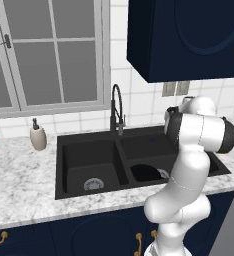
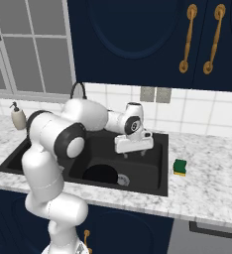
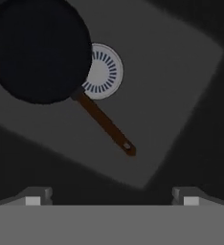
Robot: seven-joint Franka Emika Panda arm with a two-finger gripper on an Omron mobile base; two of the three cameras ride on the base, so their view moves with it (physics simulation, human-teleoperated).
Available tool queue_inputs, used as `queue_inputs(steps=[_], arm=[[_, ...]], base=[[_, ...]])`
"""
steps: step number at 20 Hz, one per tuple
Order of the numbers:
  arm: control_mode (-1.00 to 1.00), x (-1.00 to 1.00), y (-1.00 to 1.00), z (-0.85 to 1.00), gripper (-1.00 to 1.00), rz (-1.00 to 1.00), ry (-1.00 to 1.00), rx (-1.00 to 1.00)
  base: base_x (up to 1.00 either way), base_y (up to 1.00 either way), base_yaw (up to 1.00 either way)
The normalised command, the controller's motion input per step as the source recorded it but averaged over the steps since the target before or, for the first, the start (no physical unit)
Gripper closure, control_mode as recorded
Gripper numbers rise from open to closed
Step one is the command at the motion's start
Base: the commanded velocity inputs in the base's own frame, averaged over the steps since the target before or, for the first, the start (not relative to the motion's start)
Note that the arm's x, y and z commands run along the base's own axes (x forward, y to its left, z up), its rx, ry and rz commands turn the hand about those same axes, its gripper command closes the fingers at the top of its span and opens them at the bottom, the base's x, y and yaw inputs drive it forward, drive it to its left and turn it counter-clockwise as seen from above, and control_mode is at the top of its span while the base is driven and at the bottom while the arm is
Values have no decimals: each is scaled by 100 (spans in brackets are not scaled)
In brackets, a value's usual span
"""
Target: Pick the pan and sponge and place them into the sink. Then turn on the water.
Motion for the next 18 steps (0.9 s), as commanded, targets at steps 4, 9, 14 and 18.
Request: queue_inputs(steps=[4,9,14,18], arm=[[-100,0,-68,10,-100,-34,10,-9],[-100,0,-40,-1,-100,-4,-1,-1],[-100,0,-77,0,-100,-5,-5,0],[-100,0,-82,0,-100,-5,-15,6]], base=[[0,0,0],[0,0,0],[0,0,0],[0,0,0]])
